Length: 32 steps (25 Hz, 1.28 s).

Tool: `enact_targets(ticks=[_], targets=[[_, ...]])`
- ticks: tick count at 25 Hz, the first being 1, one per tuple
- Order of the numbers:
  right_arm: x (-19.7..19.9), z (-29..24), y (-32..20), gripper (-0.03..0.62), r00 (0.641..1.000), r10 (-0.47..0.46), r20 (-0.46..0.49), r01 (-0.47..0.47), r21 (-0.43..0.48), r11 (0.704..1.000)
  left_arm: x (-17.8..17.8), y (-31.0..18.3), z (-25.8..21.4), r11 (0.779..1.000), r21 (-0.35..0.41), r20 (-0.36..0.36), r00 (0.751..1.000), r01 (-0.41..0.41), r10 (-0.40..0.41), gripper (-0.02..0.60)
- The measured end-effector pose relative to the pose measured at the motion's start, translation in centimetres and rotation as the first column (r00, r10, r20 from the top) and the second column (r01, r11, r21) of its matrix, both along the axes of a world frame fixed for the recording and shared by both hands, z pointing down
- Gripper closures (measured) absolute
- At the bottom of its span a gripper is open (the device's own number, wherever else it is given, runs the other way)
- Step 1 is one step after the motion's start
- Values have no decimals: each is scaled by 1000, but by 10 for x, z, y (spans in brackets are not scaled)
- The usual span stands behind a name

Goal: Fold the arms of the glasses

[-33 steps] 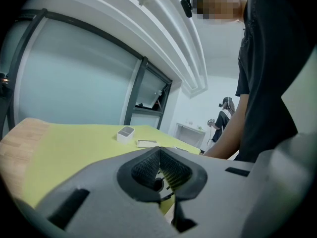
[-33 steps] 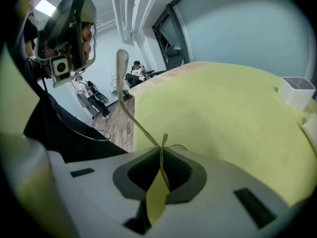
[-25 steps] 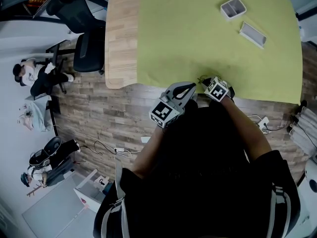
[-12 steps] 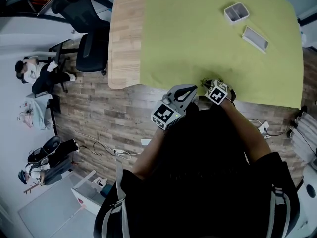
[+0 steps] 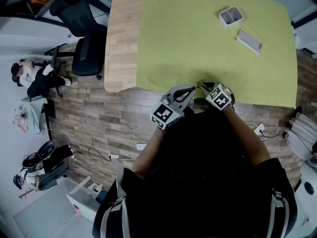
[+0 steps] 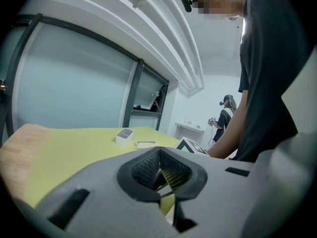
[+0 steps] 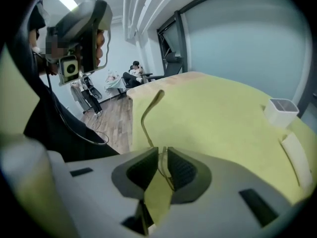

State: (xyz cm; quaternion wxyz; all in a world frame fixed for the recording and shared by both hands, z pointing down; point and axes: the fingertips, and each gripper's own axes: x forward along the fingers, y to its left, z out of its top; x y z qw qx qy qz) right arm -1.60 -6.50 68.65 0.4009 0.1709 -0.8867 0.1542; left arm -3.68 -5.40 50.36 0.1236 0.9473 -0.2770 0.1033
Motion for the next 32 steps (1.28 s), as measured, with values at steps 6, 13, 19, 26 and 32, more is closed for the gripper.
enact_targets(ticks=[6, 13, 19, 26, 32], targets=[[7, -18, 1, 554, 996, 51, 69, -52, 0, 999, 3, -3, -2, 1000, 8, -5, 1000, -11, 11, 564], [4, -51, -1, 554, 987, 48, 152, -49, 2, 999, 0, -4, 0, 1000, 10, -2, 1000, 3, -3, 564], [0, -66, -5, 542, 983, 33, 181, -32, -11, 999, -2, -2, 2, 1000, 2, 6, 1000, 18, -18, 564], [-5, -70, -12, 514, 976, 43, 213, -34, -43, 998, -2, -1, 3, 1000, -1, 3, 1000, 24, -24, 563], [-6, -66, -7, 528, 985, -31, 168, 35, -20, 999, -4, -4, 0, 999, 2, -4, 999, 35, -35, 564]])
